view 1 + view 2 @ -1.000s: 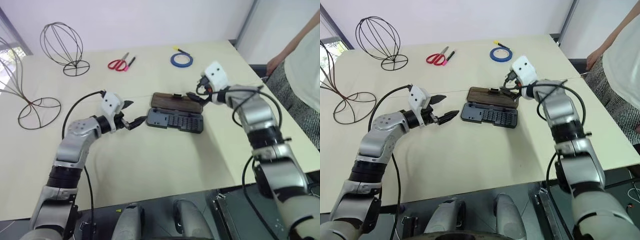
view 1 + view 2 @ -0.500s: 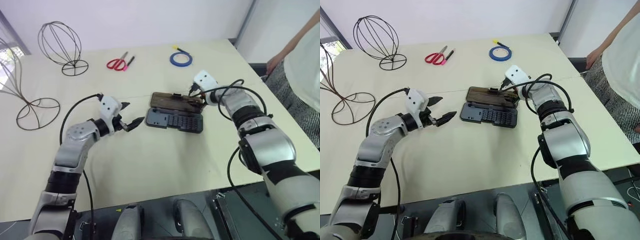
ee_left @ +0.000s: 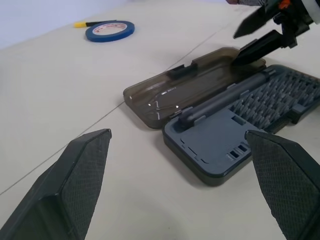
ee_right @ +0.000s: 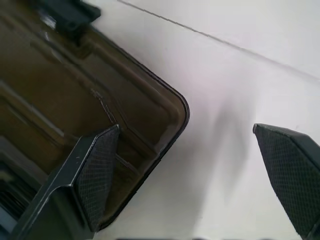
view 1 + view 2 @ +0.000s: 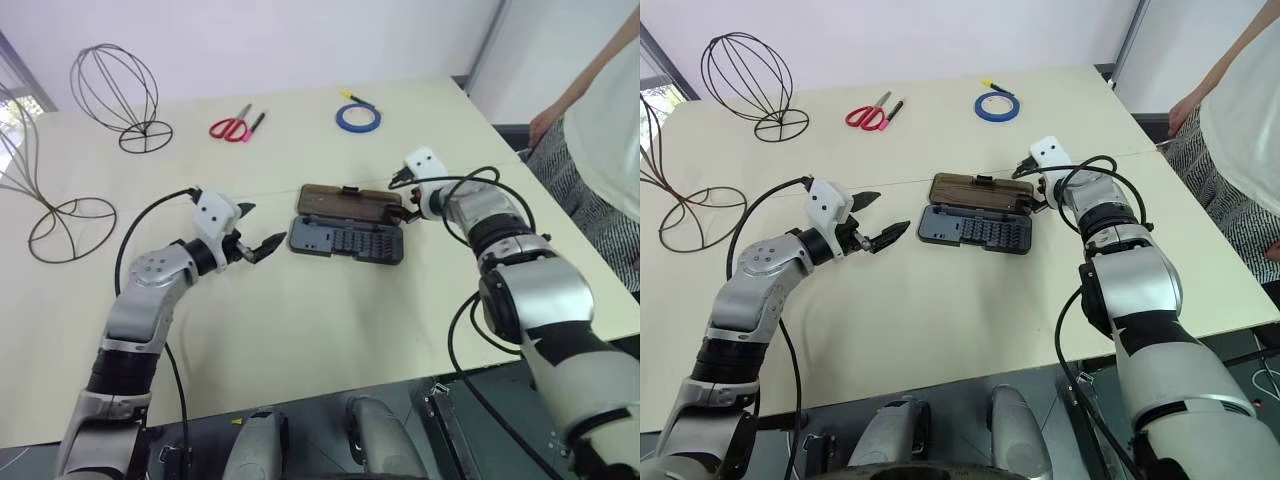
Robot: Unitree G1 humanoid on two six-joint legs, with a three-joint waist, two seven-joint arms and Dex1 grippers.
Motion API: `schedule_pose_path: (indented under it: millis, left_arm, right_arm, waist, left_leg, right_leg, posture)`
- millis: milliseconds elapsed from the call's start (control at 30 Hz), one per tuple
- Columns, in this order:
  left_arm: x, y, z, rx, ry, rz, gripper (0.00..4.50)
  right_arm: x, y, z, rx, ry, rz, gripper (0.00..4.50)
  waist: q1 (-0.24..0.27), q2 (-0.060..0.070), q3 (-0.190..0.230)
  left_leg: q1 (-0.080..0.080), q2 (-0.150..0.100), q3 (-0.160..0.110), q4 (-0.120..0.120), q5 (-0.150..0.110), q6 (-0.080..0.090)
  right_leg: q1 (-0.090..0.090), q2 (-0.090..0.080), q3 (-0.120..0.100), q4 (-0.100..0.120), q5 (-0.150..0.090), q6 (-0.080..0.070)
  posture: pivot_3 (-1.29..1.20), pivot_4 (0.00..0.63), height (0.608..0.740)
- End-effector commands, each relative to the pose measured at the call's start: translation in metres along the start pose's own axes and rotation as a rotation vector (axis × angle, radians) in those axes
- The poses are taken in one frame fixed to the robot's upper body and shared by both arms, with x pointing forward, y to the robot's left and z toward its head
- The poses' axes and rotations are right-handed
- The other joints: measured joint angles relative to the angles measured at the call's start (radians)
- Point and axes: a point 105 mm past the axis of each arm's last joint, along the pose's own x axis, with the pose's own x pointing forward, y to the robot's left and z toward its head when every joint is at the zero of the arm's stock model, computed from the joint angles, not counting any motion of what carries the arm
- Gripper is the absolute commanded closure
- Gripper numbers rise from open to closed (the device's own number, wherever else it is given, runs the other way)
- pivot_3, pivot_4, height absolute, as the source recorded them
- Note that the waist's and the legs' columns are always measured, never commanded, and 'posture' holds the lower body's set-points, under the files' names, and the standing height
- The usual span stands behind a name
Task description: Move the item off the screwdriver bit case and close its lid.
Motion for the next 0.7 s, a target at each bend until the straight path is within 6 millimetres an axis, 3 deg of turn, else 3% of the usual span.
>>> schedule_pose_path:
  millis: [33, 200, 300, 533, 700]
  left_arm:
    - [0.001, 0.004, 0.017, 0.046, -0.049, 0.013, 0.00]
    - [0.005, 0.005, 0.019, 0.052, -0.051, 0.017, 0.00]
    - [0.007, 0.006, 0.020, 0.055, -0.054, 0.016, 0.00]
    - [0.006, 0.011, 0.021, 0.070, -0.060, 0.035, 0.00]
    - [0.006, 0.014, 0.023, 0.082, -0.065, 0.049, 0.00]
  right_arm:
    - [-0.003, 0.010, 0.017, 0.121, 0.001, 0.009, 0.06]
    - [0.000, 0.027, 0.016, 0.186, 0.036, 0.043, 0.06]
    - [0.003, 0.032, 0.012, 0.191, 0.048, 0.052, 0.92]
    - [0.006, 0.033, -0.004, 0.202, 0.085, 0.057, 4.42]
    - [0.007, 0.036, -0.012, 0.205, 0.110, 0.072, 4.47]
  waist:
    - [-0.001, 0.000, 0.000]
    - [-0.001, 0.000, 0.000]
    - [-0.001, 0.000, 0.000]
    - [-0.018, 0.000, 0.000]
    - [-0.022, 0.000, -0.001]
  left_leg:
    - [0.000, 0.000, 0.000, 0.000, 0.000, 0.000]
    - [0.000, 0.000, 0.000, 0.000, 0.000, 0.000]
    - [0.000, 0.000, 0.000, 0.000, 0.000, 0.000]
    - [0.000, 0.000, 0.000, 0.000, 0.000, 0.000]
    - [0.001, 0.000, -0.001, 0.000, 0.000, 0.000]
  right_leg:
    - [0.000, 0.000, 0.000, 0.000, 0.000, 0.000]
    - [0.000, 0.000, 0.000, 0.000, 0.000, 0.000]
    - [0.000, 0.000, 0.000, 0.000, 0.000, 0.000]
    - [0.000, 0.001, 0.000, 0.000, 0.000, 0.000]
    - [0.001, 0.001, 0.000, 0.000, 0.000, 0.000]
  posture:
    - [0.00, 0.150, 0.740]
    - [0.00, 0.150, 0.740]
    - [0.00, 0.150, 0.740]
    - [0.00, 0.150, 0.740]
    - [0.00, 0.150, 0.740]
